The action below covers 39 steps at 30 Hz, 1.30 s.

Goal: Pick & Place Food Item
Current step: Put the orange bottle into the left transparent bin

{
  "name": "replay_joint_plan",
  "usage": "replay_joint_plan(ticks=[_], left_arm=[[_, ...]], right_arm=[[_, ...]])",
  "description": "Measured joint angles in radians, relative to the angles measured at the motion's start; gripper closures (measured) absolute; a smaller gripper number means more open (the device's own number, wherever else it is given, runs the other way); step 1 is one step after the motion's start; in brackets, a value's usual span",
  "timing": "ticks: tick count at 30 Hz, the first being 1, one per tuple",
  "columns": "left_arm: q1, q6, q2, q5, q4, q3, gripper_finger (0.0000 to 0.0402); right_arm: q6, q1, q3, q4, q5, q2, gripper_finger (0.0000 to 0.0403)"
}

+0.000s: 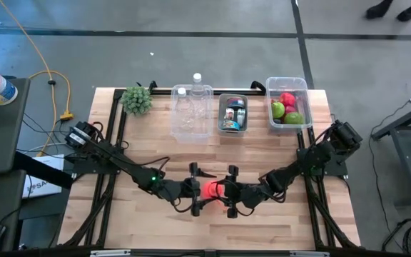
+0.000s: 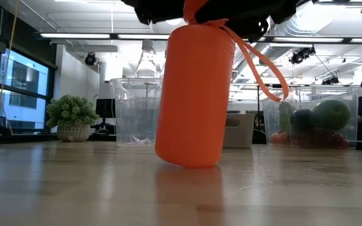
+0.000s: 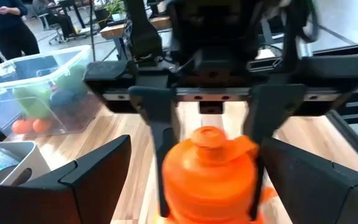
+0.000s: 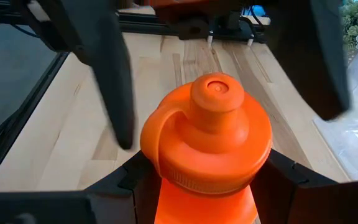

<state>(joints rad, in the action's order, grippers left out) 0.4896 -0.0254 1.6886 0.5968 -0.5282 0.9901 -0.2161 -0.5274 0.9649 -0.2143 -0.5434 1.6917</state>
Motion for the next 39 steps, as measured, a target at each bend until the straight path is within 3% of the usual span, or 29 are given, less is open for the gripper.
replay_joint_plan(ticks=[7,12,32,39], left_arm=[[-0.004,0.022,0.005,-0.015,-0.006,0.000,0.0051],[-0.010,0.019,0.005,-0.102,-0.012,0.000,0.0051],[-0.045,-0.038,0.005,-0.109,-0.011,0.000,0.0051],[-0.049,-0.030,0.005,-0.173,-0.011,0.000,0.0051]], right_arm=[[0.003,0.000,0.000,0.000,0.000,0.000,0.0225],[0.009,0.000,0.000,0.000,0.000,0.000,0.0225],[0.012,0.000,-0.001,0.000,0.000,0.000,0.0225],[0.012,0.000,-0.001,0.000,0.000,0.000,0.0225]])
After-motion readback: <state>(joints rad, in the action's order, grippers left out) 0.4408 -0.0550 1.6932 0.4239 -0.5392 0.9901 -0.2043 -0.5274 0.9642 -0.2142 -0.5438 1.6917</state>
